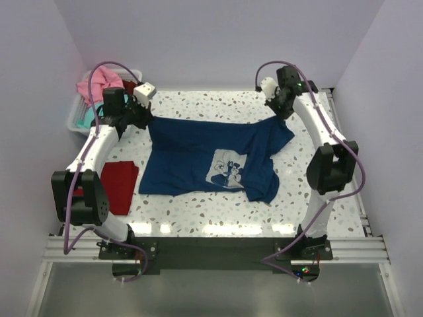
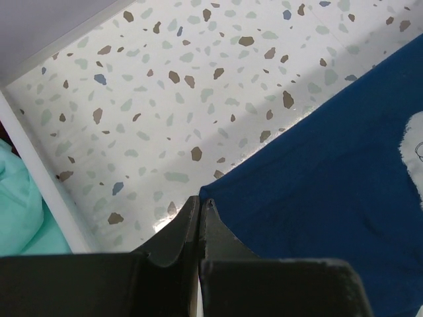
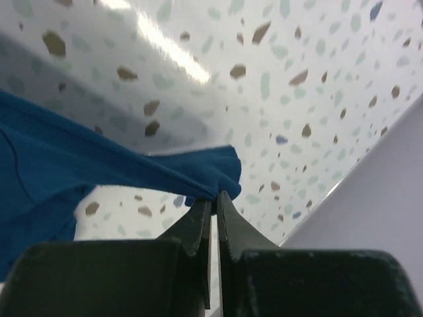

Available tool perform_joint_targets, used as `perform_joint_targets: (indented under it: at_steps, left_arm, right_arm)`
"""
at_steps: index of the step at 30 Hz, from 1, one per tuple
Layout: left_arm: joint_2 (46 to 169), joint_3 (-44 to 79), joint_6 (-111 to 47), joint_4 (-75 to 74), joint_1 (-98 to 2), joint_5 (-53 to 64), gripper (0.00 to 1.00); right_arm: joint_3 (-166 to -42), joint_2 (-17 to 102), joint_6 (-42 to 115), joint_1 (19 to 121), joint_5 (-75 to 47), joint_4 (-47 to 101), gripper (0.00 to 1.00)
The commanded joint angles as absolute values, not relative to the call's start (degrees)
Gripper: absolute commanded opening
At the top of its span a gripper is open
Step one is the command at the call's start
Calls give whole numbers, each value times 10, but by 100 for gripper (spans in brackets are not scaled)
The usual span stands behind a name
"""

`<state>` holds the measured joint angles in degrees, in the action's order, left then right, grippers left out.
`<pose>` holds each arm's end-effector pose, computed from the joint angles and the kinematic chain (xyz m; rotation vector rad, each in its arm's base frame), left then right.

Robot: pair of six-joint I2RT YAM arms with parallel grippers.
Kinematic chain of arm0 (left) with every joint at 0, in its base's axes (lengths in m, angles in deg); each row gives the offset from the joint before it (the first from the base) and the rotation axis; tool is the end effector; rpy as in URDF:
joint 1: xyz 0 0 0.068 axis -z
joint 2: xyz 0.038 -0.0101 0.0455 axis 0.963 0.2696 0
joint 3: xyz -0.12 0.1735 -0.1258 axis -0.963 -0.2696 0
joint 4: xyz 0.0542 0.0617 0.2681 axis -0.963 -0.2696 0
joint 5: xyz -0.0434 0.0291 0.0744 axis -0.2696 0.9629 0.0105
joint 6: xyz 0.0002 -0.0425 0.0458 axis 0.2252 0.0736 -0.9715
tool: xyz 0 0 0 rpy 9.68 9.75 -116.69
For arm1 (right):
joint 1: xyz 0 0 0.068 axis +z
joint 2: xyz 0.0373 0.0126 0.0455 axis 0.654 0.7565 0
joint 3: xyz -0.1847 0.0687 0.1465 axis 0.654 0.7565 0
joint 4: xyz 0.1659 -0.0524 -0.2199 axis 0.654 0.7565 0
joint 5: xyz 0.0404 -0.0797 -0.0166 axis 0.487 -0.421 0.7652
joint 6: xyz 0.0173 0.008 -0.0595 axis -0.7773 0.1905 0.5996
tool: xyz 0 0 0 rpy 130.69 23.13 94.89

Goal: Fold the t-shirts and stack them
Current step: Flatten the tshirt out

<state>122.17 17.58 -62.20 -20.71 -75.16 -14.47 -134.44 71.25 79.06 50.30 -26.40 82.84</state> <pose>0.3846 -0.0171 0.2571 0.6040 2.0450 -0.3358 0.4238 0.0665 0.2741 -0.9775 2.4450 -0.2733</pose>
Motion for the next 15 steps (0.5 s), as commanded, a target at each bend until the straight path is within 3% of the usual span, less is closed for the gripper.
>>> perform_joint_targets:
  at_steps: [1,8,9,11,12,15]
  left_arm:
    - [1203,174,-625,-173,-758,-120,0]
    - [1227,183,-615,-169,-758,-117,0]
    - [1236,185,-611,-167,-758,-120,0]
    - [1245,188,-598,-165,-758,-121,0]
    - [1252,190,-594,-161,-758,-121,0]
    - [1260,191,-587,-156,-758,-118,0]
  right_arm:
    - [-1435,806,771,537,-275,831,0]
    - [-1552,975,775,566,-330,803,0]
    - [-1565,993,774,567,-337,801,4]
    - [-1595,1017,768,566,-336,798,21]
    - [-1602,1031,762,567,-331,795,39]
    - [-1607,1022,727,564,-306,787,66]
